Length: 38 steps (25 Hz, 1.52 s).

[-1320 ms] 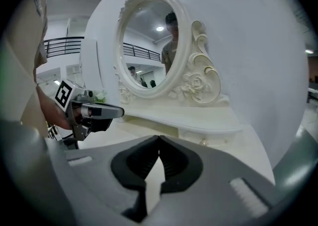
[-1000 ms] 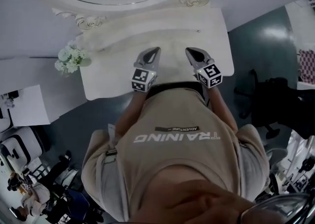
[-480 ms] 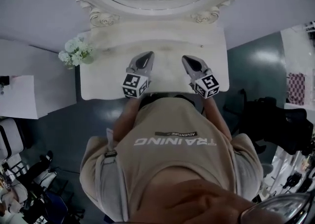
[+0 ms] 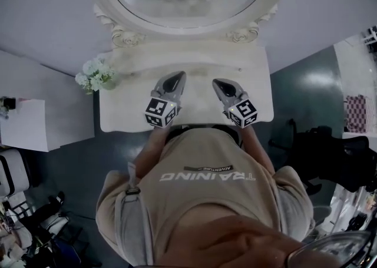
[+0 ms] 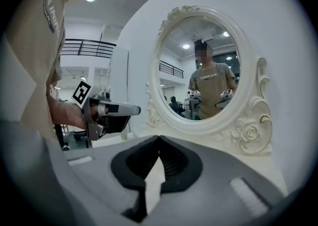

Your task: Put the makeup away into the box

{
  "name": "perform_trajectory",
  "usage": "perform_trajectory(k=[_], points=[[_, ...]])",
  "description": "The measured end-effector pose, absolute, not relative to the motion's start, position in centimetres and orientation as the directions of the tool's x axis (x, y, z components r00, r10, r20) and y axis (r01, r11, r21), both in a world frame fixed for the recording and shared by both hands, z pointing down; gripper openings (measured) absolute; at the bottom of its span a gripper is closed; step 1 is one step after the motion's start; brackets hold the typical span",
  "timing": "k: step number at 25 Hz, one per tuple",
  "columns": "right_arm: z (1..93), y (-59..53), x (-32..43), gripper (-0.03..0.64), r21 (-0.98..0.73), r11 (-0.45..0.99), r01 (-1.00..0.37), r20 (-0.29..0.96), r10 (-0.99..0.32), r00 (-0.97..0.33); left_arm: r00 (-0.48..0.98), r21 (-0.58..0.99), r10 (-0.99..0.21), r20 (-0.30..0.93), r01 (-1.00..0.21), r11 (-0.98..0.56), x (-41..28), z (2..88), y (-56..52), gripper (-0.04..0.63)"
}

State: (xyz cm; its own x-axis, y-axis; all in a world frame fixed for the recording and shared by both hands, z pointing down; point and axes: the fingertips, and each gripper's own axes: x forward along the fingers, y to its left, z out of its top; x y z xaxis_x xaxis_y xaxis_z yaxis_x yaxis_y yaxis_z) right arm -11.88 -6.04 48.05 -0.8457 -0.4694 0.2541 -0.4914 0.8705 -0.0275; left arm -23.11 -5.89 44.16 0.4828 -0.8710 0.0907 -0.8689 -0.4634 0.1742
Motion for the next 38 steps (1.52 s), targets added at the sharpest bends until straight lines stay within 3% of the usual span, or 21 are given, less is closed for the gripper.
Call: perform_trajectory(k=[38], points=[[45.7, -6.8, -11.3, 0.003, -0.038, 0.852, -0.523, 0.226, -0.502, -0.835, 0.485, 0.112, -0.865, 0.125, -0.873, -0.474, -23.1, 44.7, -4.7, 0.008]])
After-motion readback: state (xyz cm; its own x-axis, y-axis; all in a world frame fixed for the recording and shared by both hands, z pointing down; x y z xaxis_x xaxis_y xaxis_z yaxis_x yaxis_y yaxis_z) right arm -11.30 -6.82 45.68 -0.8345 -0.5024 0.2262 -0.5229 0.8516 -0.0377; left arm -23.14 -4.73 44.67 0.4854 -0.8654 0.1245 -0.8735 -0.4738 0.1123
